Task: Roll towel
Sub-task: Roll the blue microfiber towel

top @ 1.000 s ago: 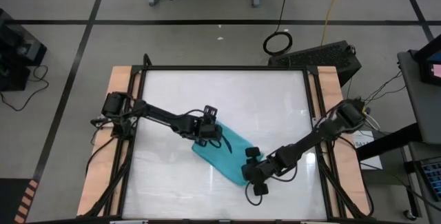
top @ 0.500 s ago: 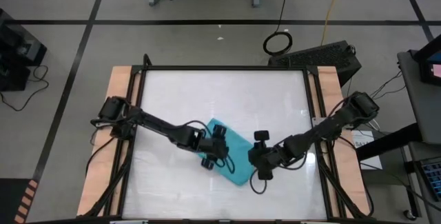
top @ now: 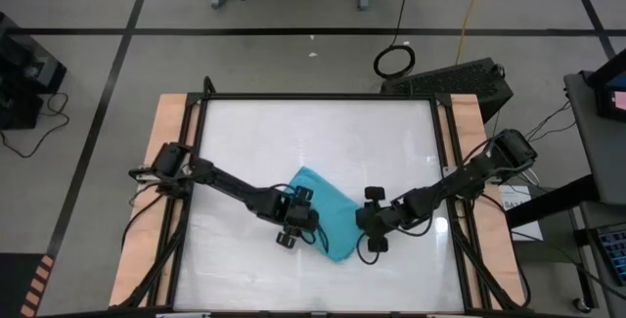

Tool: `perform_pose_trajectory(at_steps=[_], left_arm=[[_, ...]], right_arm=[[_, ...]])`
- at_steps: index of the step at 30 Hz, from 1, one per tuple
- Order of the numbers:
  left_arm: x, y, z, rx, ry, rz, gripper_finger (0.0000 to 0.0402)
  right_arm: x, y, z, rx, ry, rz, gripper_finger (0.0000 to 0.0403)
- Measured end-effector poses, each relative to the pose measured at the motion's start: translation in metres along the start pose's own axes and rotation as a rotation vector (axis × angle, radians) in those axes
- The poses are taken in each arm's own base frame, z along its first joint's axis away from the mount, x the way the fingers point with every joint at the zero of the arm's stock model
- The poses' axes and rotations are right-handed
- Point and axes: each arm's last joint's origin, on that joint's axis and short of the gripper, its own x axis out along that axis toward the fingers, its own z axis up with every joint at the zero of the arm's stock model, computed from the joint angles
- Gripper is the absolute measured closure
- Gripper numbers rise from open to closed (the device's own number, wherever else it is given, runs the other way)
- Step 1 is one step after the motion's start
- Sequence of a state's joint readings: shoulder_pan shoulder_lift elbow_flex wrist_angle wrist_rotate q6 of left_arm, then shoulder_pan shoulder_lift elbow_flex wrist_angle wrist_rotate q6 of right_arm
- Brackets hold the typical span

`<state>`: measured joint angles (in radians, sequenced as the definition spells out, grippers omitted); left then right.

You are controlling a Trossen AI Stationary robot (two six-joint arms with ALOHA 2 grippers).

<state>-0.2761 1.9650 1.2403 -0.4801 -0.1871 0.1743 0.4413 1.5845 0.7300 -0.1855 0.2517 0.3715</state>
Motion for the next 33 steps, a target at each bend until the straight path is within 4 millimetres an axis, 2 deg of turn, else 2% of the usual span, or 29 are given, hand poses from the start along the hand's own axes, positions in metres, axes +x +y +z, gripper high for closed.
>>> perform_pose_trajectory(at_steps=[3, 7, 13, 18, 22, 26, 31, 33], left_arm=[[0.007, 0.011, -0.004, 0.042, 0.039, 0.029, 0.0194], [0.007, 0.025, -0.008, 0.173, 0.075, 0.121, 0.0194], [0.005, 0.042, -0.013, 0.426, 0.146, 0.205, 0.0194], [0.001, 0.053, -0.012, 0.455, 0.181, 0.272, 0.0194], [-0.018, 0.052, 0.002, 0.425, 0.115, 0.326, 0.0194], [-0.034, 0.046, 0.017, 0.323, -0.003, 0.301, 0.0194], [-0.035, 0.038, 0.019, 0.166, -0.092, 0.111, 0.0194], [-0.032, 0.037, 0.020, 0.115, -0.100, 0.087, 0.0194]], right_arm=[[-0.002, 0.007, -0.001, 0.040, -0.007, 0.039, 0.0260], [-0.005, 0.023, 0.000, 0.089, -0.063, 0.101, 0.0260], [0.006, 0.043, 0.003, 0.175, -0.163, 0.190, 0.0260], [0.002, 0.050, 0.011, 0.142, -0.210, 0.207, 0.0260], [-0.012, 0.047, 0.021, 0.080, -0.231, 0.124, 0.0260], [-0.019, 0.033, 0.021, 0.024, -0.202, -0.028, 0.0260], [-0.011, 0.011, 0.020, 0.004, -0.105, -0.114, 0.0260], [-0.006, 0.002, 0.021, -0.008, -0.079, -0.129, 0.0260]])
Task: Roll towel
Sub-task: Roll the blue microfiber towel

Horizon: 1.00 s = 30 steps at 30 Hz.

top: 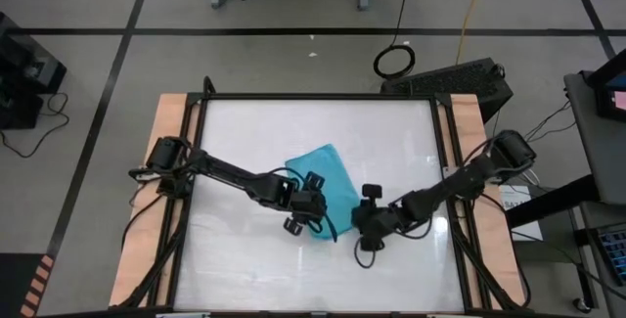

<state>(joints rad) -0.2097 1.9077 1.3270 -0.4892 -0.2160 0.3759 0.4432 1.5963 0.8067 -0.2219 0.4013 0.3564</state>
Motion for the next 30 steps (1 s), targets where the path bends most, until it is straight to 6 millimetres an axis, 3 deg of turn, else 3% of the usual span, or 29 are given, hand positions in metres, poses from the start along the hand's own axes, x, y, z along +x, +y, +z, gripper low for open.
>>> perform_pose_trajectory(at_steps=[6, 13, 23, 30], left_arm=[[0.011, 0.001, -0.010, -0.058, 0.065, -0.020, 0.0194], [0.035, 0.008, -0.023, -0.072, 0.147, -0.032, 0.0194], [0.044, 0.036, -0.044, -0.005, 0.237, -0.013, 0.0194], [0.035, 0.035, -0.041, -0.003, 0.229, -0.017, 0.0194]], right_arm=[[0.013, -0.017, 0.002, -0.005, 0.034, -0.024, 0.0260], [0.034, -0.022, -0.021, 0.104, 0.132, 0.001, 0.0260], [0.026, 0.013, -0.012, 0.283, -0.034, 0.194, 0.0260], [0.018, 0.018, -0.013, 0.243, -0.050, 0.185, 0.0260]])
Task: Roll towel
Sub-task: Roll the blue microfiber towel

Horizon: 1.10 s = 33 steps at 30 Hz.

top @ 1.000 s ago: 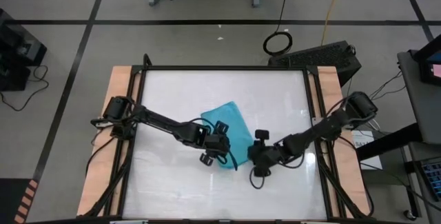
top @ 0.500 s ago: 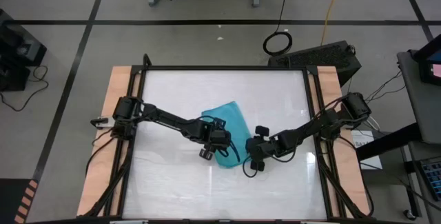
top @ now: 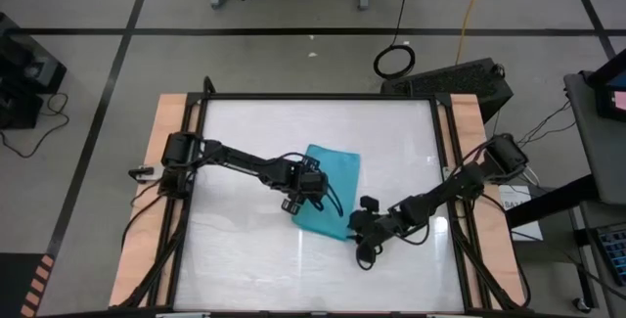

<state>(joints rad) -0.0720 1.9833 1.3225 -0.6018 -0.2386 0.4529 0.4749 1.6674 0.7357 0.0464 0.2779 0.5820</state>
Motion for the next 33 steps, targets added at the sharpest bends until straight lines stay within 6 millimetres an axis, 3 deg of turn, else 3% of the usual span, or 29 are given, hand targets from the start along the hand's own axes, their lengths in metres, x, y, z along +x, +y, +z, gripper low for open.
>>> perform_pose_trajectory(at_steps=[5, 8, 12, 17, 21, 27, 33], left_arm=[[-0.036, -0.011, 0.013, 0.009, -0.105, 0.021, 0.0194], [-0.053, -0.025, 0.015, 0.019, -0.116, 0.004, 0.0194], [-0.067, -0.051, 0.018, 0.065, -0.109, -0.033, 0.0194], [-0.061, -0.082, 0.015, 0.156, -0.098, -0.011, 0.0194], [-0.053, -0.094, 0.012, 0.174, -0.122, 0.031, 0.0194], [-0.043, -0.100, 0.007, 0.162, -0.149, 0.037, 0.0194], [-0.043, -0.100, 0.009, 0.151, -0.183, 0.026, 0.0194]], right_arm=[[-0.015, 0.002, 0.008, -0.120, -0.022, -0.054, 0.0260], [-0.022, 0.019, 0.011, -0.300, -0.060, -0.005, 0.0260], [-0.023, 0.036, 0.000, -0.583, -0.070, -0.019, 0.0258], [-0.015, 0.038, -0.010, -0.661, -0.057, -0.093, 0.0257], [-0.007, 0.037, -0.015, -0.710, -0.034, -0.106, 0.0257], [0.006, 0.035, -0.023, -0.816, -0.006, -0.186, 0.0257], [0.017, 0.036, -0.019, -0.881, 0.000, -0.242, 0.0257]])
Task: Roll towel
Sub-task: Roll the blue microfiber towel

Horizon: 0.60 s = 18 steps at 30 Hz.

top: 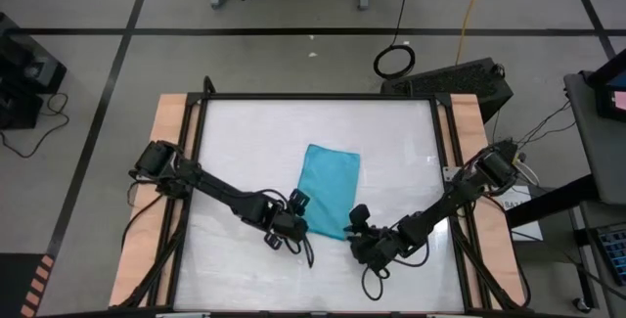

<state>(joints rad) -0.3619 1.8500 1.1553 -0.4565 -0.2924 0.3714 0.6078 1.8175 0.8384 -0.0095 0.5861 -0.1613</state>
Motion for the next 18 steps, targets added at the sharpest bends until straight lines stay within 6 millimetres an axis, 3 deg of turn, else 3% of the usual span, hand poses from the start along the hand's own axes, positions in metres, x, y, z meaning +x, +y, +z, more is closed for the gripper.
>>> perform_pose_trajectory(at_steps=[12, 15, 18], left_arm=[[0.011, 0.002, -0.001, -0.036, -0.013, -0.051, 0.0194], [0.011, 0.001, -0.001, -0.040, -0.013, -0.064, 0.0194], [0.012, 0.000, -0.002, -0.037, 0.000, -0.077, 0.0194]], right_arm=[[0.015, 0.003, 0.014, 0.012, 0.021, -0.006, 0.0269], [0.016, 0.003, 0.015, 0.102, 0.020, -0.010, 0.0308], [0.014, 0.006, 0.015, 0.165, 0.014, -0.005, 0.0375]])
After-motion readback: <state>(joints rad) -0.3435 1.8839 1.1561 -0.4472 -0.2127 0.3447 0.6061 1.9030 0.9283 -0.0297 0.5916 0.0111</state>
